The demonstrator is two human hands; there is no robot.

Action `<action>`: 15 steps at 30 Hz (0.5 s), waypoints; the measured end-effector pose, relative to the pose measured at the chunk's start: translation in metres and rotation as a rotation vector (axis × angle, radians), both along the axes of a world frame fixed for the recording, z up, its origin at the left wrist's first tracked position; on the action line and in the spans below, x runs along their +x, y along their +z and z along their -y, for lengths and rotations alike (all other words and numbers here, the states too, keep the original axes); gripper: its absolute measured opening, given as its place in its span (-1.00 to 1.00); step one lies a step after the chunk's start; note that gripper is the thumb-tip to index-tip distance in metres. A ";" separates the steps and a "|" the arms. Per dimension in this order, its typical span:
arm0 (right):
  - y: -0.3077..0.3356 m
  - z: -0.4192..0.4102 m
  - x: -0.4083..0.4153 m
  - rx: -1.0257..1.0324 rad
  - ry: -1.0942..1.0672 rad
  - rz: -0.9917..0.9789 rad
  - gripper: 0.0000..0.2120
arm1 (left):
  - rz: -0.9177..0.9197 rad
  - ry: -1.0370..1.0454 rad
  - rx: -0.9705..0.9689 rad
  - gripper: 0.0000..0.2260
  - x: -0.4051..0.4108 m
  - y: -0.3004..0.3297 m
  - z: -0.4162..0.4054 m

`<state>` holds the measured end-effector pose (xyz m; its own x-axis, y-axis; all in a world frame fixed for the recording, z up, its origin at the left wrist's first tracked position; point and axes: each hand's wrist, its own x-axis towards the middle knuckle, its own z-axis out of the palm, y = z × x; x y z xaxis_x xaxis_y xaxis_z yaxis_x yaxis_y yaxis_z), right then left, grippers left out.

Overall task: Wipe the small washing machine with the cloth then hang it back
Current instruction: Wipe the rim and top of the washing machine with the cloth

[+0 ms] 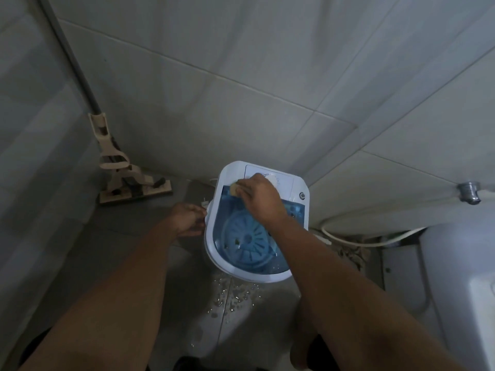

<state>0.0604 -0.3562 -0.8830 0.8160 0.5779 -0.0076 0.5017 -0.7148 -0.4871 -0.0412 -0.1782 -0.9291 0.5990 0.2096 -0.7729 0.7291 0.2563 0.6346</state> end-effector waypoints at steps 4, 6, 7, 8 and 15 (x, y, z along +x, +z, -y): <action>-0.024 -0.003 -0.018 -0.059 0.075 0.087 -0.82 | -0.003 -0.005 0.001 -0.95 0.001 -0.003 -0.003; -0.028 0.004 -0.037 -0.024 0.118 0.121 -0.79 | -0.001 -0.008 -0.004 -0.95 0.001 -0.003 -0.003; -0.029 0.008 -0.048 -0.008 0.153 0.111 -0.77 | -0.001 -0.008 -0.008 -0.95 0.001 -0.002 -0.002; -0.030 0.013 -0.059 0.003 0.195 0.097 -0.76 | 0.000 -0.009 -0.009 -0.95 0.001 -0.002 -0.002; -0.028 0.054 -0.100 0.007 0.383 0.046 -0.76 | 0.001 -0.014 0.014 -0.98 -0.001 -0.001 0.000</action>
